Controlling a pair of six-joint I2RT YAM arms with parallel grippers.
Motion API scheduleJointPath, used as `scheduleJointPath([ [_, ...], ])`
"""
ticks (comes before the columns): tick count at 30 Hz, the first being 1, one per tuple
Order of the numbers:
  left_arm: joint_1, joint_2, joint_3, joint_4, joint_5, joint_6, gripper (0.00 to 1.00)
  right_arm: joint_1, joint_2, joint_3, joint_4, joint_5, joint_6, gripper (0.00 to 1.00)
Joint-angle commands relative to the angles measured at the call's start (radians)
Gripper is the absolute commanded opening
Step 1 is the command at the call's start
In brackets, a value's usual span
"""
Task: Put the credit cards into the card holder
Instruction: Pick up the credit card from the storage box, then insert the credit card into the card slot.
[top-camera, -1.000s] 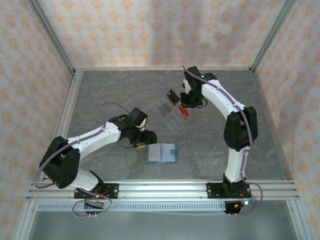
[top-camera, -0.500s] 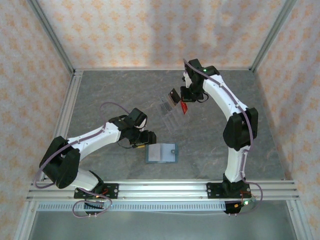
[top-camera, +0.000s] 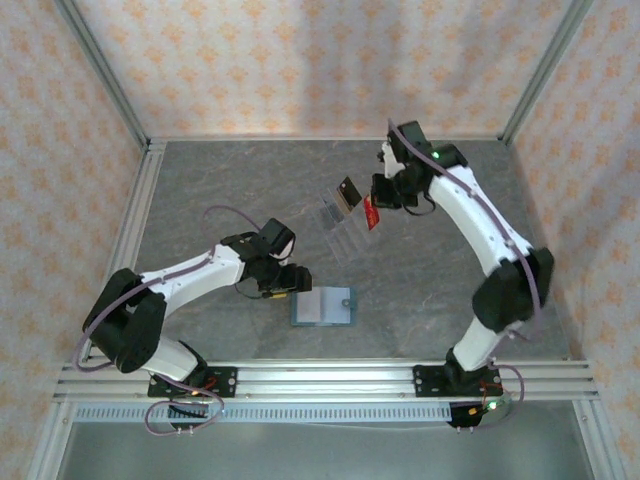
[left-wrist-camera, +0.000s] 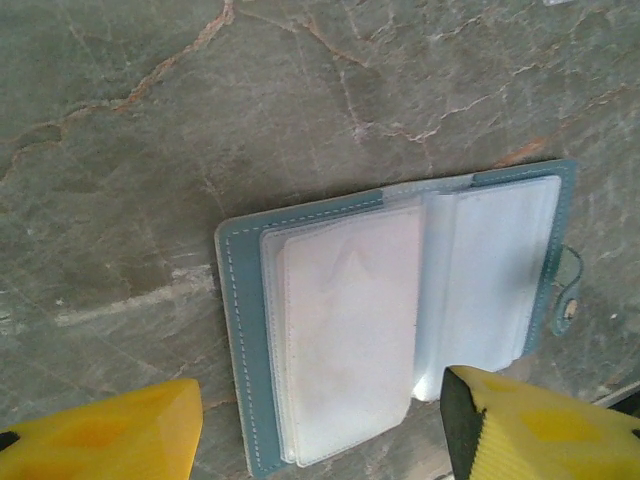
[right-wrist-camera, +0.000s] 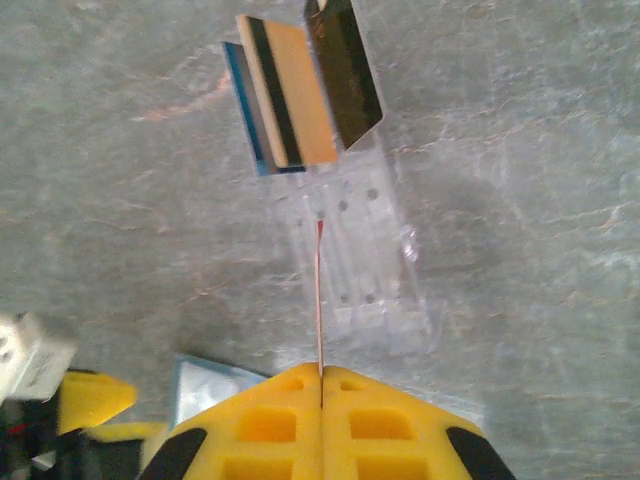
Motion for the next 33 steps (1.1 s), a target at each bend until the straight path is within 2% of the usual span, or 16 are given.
scheduleJointPath([
  [1,-0.01,0.022,-0.008,-0.021,-0.033,0.028,0.65,0.022,-0.15,-0.195,0.185,-0.059,0.111,0.0],
  [6,-0.011,0.059,-0.009,-0.011,-0.042,0.035,0.65,0.092,-0.312,-0.503,0.403,-0.063,0.238,0.0],
  [12,-0.012,0.093,0.002,-0.018,-0.064,0.044,0.65,0.223,-0.382,-0.744,0.649,-0.031,0.371,0.0],
  [17,-0.011,0.109,-0.004,-0.009,-0.072,0.046,0.62,0.298,-0.359,-0.839,0.804,-0.015,0.436,0.0],
  [22,-0.012,0.131,0.001,-0.007,-0.078,0.053,0.59,0.348,-0.286,-0.858,0.883,-0.017,0.454,0.0],
  [33,-0.011,0.162,-0.034,0.011,-0.092,0.059,0.5,0.363,-0.199,-0.94,1.064,-0.027,0.487,0.0],
])
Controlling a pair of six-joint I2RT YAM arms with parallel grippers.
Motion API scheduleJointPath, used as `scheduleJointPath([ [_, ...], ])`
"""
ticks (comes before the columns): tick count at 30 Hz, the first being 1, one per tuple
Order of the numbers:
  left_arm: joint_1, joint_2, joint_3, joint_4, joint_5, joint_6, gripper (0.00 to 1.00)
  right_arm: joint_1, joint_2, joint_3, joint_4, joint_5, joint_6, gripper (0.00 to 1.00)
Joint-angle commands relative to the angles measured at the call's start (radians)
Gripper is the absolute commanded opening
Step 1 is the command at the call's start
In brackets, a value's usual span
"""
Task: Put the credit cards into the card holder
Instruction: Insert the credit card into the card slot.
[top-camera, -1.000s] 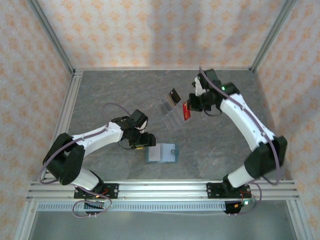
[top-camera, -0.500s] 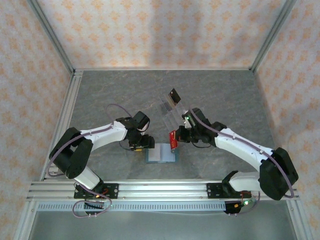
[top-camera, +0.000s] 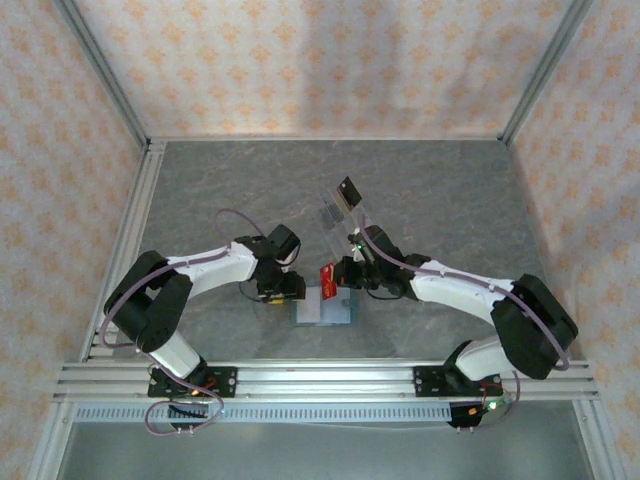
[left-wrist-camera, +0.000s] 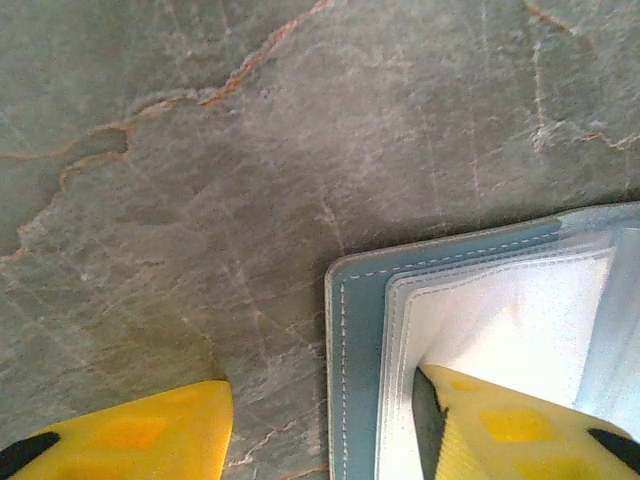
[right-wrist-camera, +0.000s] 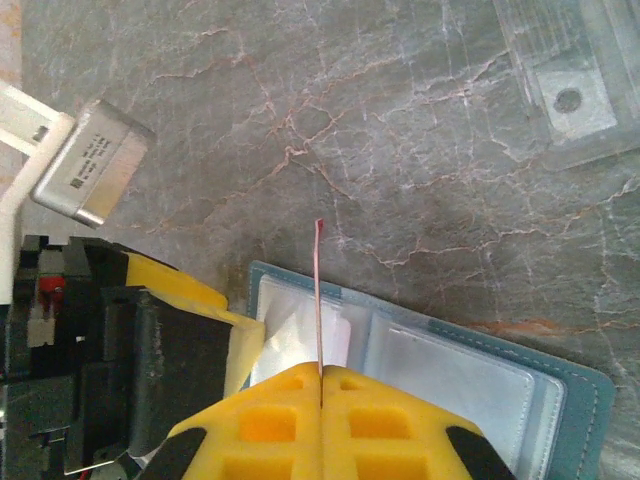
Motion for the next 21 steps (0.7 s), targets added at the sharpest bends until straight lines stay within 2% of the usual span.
scheduleJointPath([
  [1,-0.011,0.027,-0.031,0.011,-0.028,0.018,0.5,0.009,0.019,-0.046,0.124,0.008,0.03,0.0],
  [14,-0.011,0.036,-0.039,0.008,-0.022,0.027,0.48,0.021,0.073,-0.121,0.316,0.0,0.105,0.0],
  [21,-0.011,0.036,-0.044,0.013,-0.018,0.024,0.48,0.021,0.07,-0.125,0.324,-0.009,0.116,0.0],
])
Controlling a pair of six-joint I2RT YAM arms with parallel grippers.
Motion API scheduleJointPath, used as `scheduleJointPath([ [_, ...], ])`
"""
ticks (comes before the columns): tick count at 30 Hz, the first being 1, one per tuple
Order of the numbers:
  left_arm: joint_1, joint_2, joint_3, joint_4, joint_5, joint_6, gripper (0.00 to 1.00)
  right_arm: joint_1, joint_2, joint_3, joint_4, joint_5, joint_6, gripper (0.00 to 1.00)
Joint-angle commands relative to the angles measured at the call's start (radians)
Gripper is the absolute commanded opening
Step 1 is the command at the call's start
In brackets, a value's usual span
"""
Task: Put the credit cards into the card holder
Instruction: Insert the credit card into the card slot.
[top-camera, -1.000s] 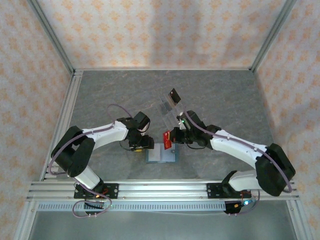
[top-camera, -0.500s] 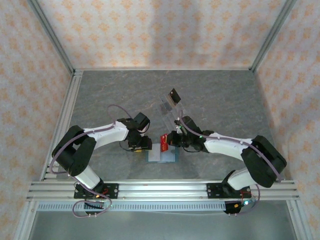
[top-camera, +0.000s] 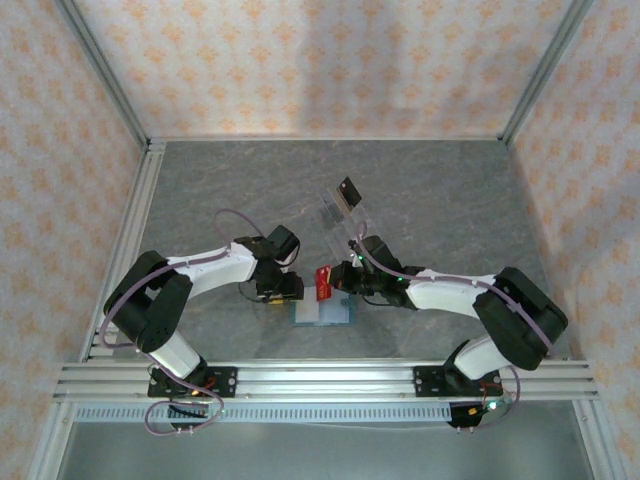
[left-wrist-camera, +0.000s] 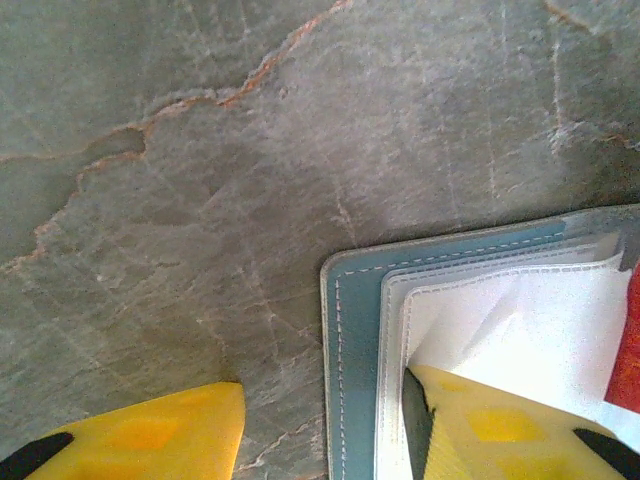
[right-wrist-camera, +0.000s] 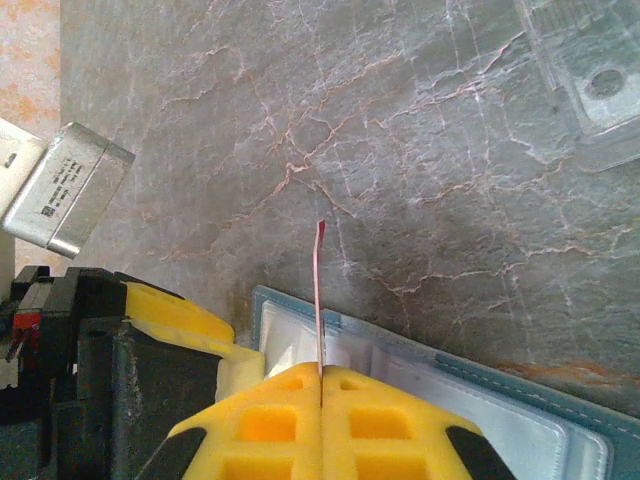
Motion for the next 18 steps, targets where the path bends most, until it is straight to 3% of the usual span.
scheduleJointPath([
  [1,-0.012,0.035,-0.038,0.009,-0.011,0.023,0.48,0.008,0.006,-0.013,0.046,-0.006,0.013,0.0],
  [18,-0.012,0.019,-0.044,0.011,-0.014,0.018,0.47,0.035,0.053,-0.039,0.068,-0.016,0.04,0.0],
])
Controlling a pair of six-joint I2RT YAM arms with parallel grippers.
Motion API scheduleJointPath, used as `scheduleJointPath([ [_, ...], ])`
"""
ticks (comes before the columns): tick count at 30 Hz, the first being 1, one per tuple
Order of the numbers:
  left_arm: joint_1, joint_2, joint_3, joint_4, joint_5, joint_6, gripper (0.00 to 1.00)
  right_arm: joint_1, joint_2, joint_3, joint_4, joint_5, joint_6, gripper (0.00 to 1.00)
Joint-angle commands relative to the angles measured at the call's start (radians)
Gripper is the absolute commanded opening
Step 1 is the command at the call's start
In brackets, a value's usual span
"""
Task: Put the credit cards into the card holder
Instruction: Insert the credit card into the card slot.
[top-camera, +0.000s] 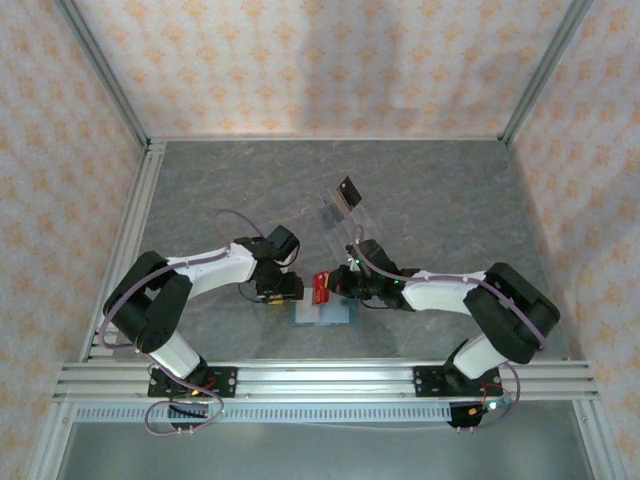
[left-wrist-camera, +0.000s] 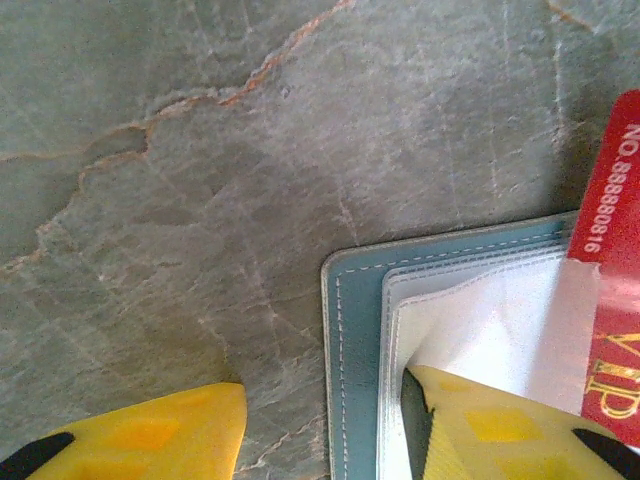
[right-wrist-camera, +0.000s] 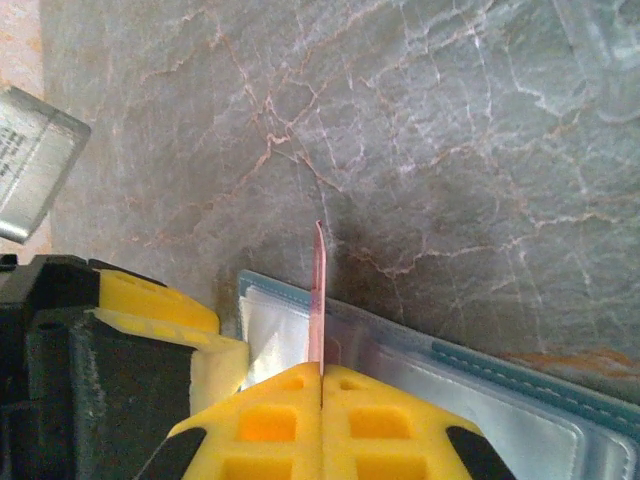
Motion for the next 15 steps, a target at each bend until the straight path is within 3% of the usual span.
scheduleJointPath([
  [1,-0.012,0.023,-0.039,0.005,-0.012,0.019,0.47,0.019,0.0,-0.026,0.024,0.0,0.014,0.0],
  [15,-0.011,0.032,-0.04,0.007,-0.011,0.024,0.47,0.058,-0.068,-0.063,-0.086,0.012,-0.012,0.0],
])
